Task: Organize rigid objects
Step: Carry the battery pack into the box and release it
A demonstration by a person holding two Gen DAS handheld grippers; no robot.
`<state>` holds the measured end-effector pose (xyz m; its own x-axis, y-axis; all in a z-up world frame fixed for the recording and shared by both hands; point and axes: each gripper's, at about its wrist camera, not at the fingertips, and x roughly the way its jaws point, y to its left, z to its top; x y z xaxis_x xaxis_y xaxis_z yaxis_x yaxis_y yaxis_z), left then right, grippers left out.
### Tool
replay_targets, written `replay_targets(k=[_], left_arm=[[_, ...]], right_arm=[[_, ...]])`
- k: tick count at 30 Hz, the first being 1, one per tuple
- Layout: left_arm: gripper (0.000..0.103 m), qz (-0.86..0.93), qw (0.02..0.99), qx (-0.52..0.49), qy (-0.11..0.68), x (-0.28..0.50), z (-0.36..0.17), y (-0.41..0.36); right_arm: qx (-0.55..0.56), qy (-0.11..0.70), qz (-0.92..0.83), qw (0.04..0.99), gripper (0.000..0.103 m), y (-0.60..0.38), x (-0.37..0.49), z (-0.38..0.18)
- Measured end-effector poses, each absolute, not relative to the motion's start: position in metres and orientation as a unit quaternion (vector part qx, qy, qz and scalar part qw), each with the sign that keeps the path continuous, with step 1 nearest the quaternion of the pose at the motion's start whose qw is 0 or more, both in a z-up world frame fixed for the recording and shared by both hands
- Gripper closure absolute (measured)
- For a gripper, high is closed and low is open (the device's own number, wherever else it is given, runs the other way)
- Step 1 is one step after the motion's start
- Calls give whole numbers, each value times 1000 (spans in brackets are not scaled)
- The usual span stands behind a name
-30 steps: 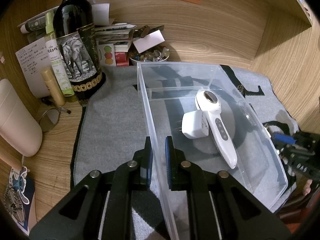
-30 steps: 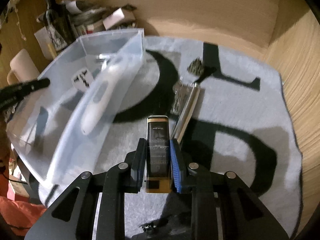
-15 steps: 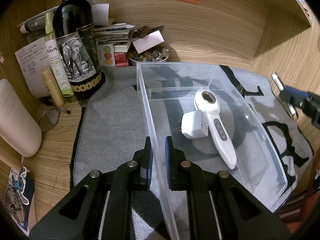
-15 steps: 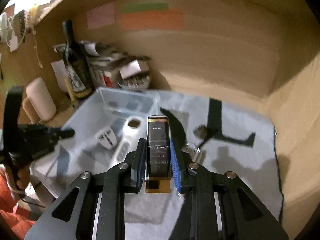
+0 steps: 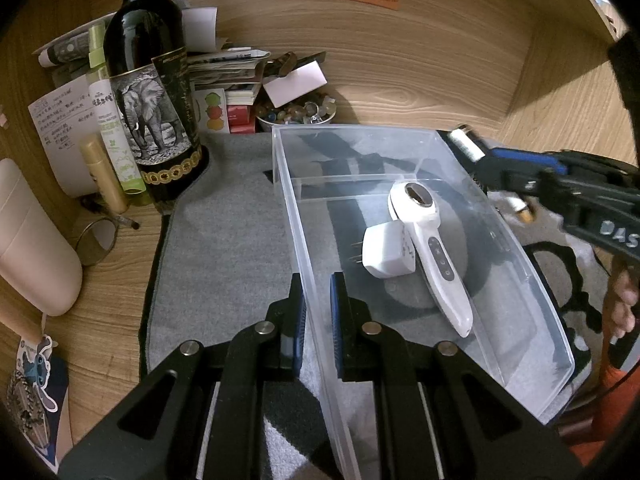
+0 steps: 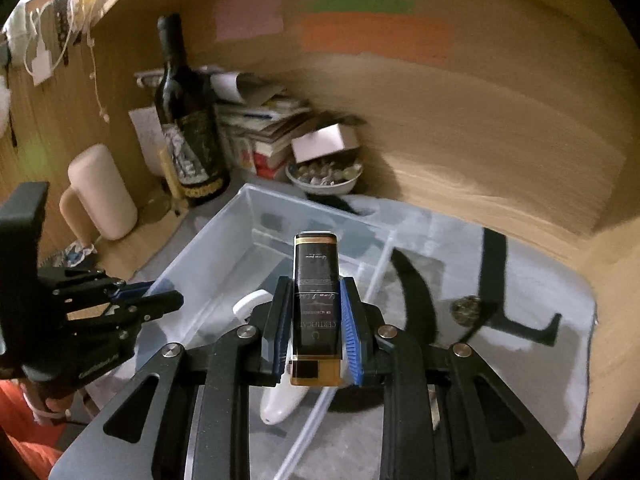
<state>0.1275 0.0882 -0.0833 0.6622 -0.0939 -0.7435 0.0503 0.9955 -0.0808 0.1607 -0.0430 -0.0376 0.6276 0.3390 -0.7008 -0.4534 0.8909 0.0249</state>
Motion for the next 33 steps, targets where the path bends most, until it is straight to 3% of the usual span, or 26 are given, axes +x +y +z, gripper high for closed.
replay_targets(k=[20, 28, 33], left_arm=[[93, -43, 912, -28, 407, 128, -84, 88], [93, -44, 912, -27, 407, 127, -84, 88], [93, -44, 912, -28, 407, 127, -84, 88]], right_arm=[[-137, 435, 233, 859, 81, -12, 191, -74], [-131, 422, 230, 867, 69, -16, 187, -66], [-124, 407, 222, 877, 49, -21, 182, -57]])
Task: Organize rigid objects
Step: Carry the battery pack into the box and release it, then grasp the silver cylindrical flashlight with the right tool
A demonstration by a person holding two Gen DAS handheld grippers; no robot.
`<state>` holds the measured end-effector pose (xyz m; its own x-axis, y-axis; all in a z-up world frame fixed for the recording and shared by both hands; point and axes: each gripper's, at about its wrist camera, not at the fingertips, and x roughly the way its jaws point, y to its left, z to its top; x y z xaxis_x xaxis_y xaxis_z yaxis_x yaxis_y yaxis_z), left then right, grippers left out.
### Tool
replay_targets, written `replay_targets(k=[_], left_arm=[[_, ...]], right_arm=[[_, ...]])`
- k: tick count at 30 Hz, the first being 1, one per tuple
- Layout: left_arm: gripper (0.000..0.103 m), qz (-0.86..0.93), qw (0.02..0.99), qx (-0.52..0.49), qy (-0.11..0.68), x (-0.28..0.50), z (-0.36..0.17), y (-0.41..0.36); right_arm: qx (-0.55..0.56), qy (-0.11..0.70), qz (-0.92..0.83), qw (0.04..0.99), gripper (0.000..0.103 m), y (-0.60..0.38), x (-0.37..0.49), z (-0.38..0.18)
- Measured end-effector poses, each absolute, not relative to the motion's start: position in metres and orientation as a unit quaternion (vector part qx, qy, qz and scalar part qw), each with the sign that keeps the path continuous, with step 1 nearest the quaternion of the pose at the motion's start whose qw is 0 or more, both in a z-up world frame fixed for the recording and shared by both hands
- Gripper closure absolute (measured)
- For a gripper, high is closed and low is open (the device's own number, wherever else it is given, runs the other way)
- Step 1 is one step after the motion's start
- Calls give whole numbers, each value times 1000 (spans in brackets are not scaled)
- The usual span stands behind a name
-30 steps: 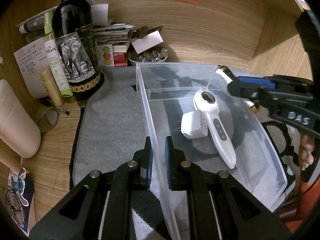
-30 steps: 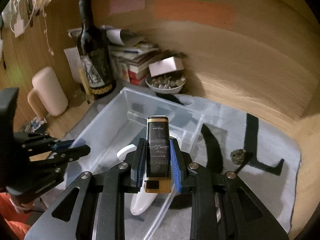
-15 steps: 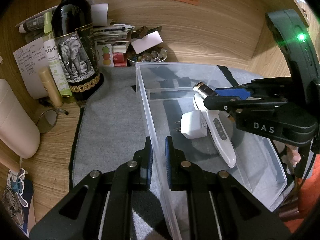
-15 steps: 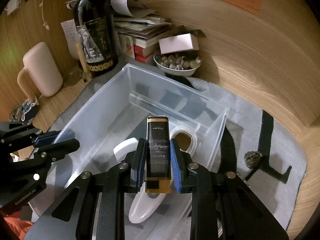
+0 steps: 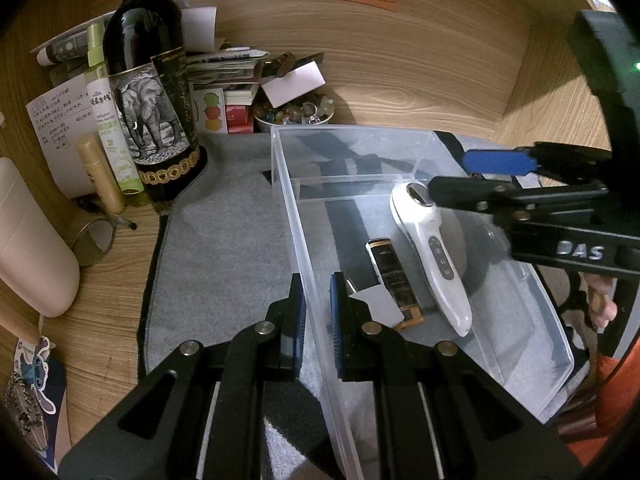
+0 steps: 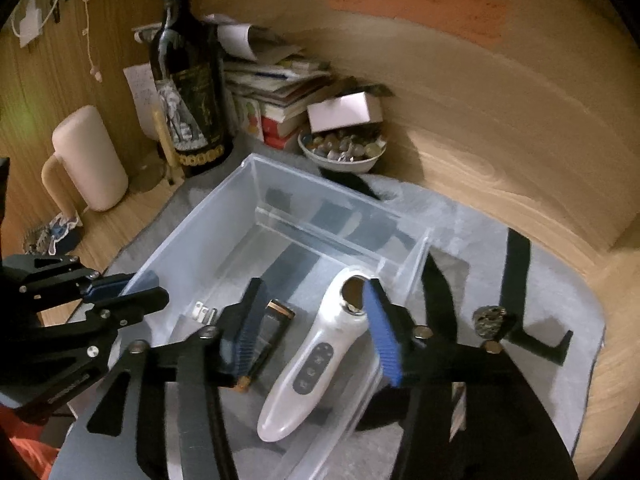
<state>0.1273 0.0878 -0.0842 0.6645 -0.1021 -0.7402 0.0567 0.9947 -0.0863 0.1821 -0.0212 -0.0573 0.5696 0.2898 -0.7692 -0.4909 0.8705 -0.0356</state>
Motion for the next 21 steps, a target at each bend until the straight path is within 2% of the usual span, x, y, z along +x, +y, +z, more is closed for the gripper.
replay_targets(k=[1, 3, 6, 14, 21], left_arm=[[93, -44, 912, -28, 407, 127, -84, 88], [93, -44, 912, -27, 407, 127, -84, 88], [93, -44, 912, -28, 407, 127, -84, 88], [93, -44, 912, -28, 407, 127, -84, 88], [93, -43, 912, -27, 407, 126, -84, 89]], right_arm=[[-124, 401, 220, 881, 47, -23, 180, -54], [-124, 389, 211, 888, 36, -27, 175, -48], [-120, 370, 199, 899, 24, -36, 168, -37], [-103, 345, 155, 920, 17, -69, 155, -17], [-102, 366, 101, 920, 17, -101, 144, -37]])
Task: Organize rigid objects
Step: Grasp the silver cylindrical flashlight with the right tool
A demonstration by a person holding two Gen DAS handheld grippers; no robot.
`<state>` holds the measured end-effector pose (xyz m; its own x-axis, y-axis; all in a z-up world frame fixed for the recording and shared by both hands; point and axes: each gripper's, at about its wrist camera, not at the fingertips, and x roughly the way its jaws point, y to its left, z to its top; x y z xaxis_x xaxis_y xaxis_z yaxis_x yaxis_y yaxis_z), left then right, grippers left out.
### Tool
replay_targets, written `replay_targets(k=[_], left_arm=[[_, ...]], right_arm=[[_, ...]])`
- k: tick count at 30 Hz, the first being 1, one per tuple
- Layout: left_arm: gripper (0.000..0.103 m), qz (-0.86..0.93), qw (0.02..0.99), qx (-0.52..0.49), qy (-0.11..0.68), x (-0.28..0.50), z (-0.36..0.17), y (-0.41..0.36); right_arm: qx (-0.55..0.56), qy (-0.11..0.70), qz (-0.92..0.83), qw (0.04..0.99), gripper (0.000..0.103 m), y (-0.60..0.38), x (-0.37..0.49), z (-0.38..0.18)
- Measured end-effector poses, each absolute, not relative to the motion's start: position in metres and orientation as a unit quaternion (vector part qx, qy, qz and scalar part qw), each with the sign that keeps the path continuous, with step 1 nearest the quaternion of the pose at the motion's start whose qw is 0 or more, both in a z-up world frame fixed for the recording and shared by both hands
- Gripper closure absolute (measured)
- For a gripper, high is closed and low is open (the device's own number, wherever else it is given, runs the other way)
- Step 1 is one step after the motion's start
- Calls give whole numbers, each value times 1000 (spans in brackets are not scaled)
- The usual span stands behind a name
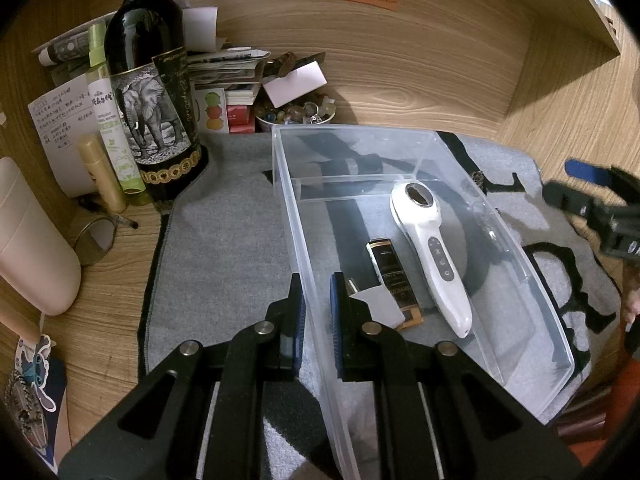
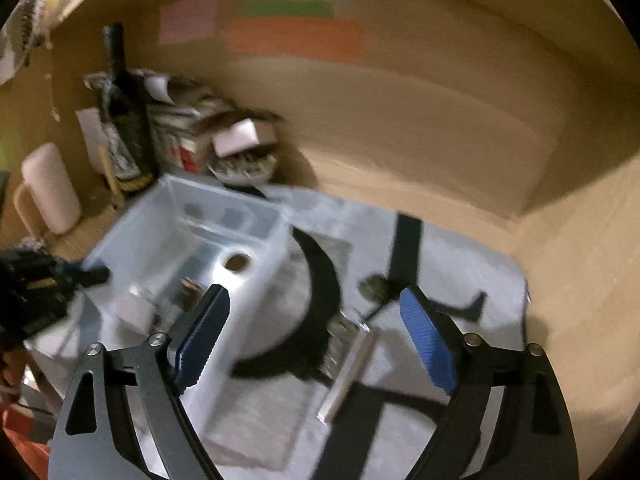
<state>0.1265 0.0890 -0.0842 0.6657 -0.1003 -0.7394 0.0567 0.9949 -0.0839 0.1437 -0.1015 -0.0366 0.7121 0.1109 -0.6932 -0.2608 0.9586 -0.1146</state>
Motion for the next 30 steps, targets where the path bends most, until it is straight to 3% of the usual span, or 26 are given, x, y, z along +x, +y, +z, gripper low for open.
replay_targets(k=[8, 10, 12, 17, 21, 28, 30], left_arm=[[93, -43, 912, -27, 407, 126, -84, 89], [93, -43, 912, -27, 407, 126, -84, 89], [93, -43, 912, -26, 407, 126, -84, 89], [93, -40, 912, -25, 408, 125, -84, 90], [93, -38, 912, -24, 408, 126, -84, 90], [93, -38, 912, -23, 409, 126, -84, 90], [93, -38, 912, -23, 409, 126, -85, 90]], right_arm=[[-97, 411, 53, 905, 20, -136, 146, -81], [-83, 434, 50, 896, 25, -145, 153, -93], [-62, 462, 56, 883, 39, -154, 159, -105], [-19, 488, 84, 868, 47, -161, 165, -118], [-27, 500, 87, 861, 70, -156, 171, -124], [-39, 500, 76, 862, 81, -153, 178, -123], [-37, 497, 82, 863, 89, -152, 177, -121]])
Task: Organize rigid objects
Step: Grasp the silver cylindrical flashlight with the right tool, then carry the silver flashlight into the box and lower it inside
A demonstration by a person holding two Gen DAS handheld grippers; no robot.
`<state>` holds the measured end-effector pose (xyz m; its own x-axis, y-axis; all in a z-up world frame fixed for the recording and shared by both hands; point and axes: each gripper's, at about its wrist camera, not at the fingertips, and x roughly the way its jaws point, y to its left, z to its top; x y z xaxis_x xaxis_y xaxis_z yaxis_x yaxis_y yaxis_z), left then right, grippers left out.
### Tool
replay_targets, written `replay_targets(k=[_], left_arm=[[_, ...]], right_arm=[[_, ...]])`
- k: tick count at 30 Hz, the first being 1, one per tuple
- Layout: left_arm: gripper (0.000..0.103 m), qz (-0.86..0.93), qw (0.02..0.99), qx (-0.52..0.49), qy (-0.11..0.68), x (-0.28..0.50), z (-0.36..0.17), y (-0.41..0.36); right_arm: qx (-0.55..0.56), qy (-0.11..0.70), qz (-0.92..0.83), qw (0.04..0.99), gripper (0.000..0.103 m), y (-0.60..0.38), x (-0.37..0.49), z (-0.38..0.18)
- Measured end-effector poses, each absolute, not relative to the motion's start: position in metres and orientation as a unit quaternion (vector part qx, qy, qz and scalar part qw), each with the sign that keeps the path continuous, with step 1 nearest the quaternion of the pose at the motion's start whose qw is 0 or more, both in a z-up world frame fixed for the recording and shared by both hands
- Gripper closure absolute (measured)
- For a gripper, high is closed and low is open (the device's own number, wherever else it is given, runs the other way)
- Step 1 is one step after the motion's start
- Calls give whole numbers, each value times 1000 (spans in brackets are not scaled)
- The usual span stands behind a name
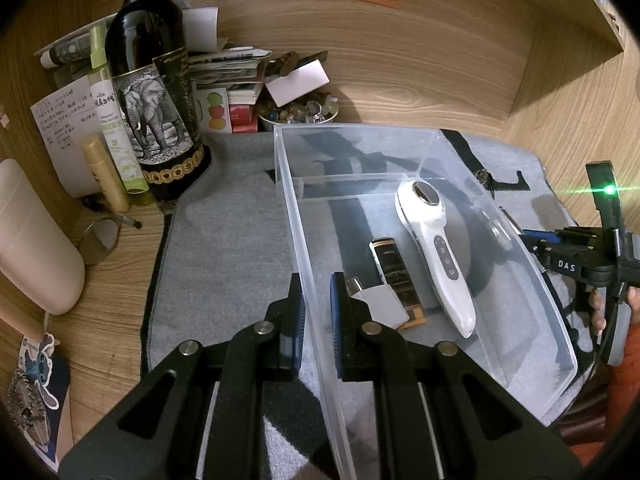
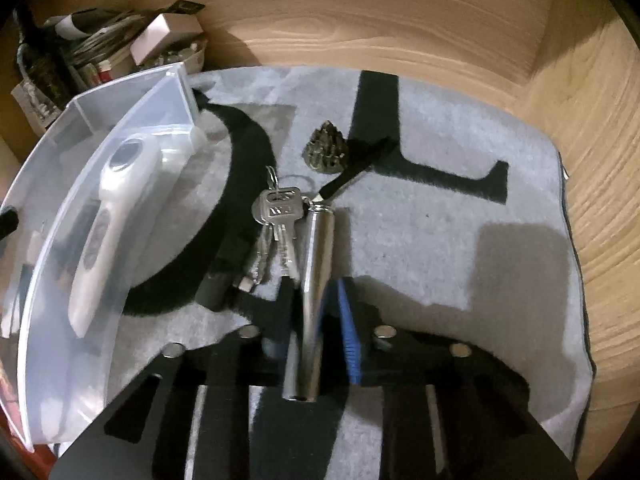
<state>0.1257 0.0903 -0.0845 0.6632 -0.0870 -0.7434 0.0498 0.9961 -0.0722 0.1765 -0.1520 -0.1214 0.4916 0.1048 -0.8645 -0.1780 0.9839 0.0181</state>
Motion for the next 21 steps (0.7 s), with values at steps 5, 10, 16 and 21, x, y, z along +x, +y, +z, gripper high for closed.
replay_targets(k=[5, 10, 16, 21], left_arm=[[93, -38, 912, -23, 409, 126, -85, 91], [93, -37, 912, -22, 408, 126, -85, 91], [93, -37, 912, -22, 408, 126, -85, 90], [93, -37, 912, -23, 408, 126, -85, 90]], right_arm=[[-28, 488, 79, 869, 89, -152, 171, -112], [-23, 462, 76, 883, 89, -157, 161, -92], [-25, 414, 87, 906, 89, -154, 150, -56], [-39, 376, 105, 920, 89, -140, 148, -33]])
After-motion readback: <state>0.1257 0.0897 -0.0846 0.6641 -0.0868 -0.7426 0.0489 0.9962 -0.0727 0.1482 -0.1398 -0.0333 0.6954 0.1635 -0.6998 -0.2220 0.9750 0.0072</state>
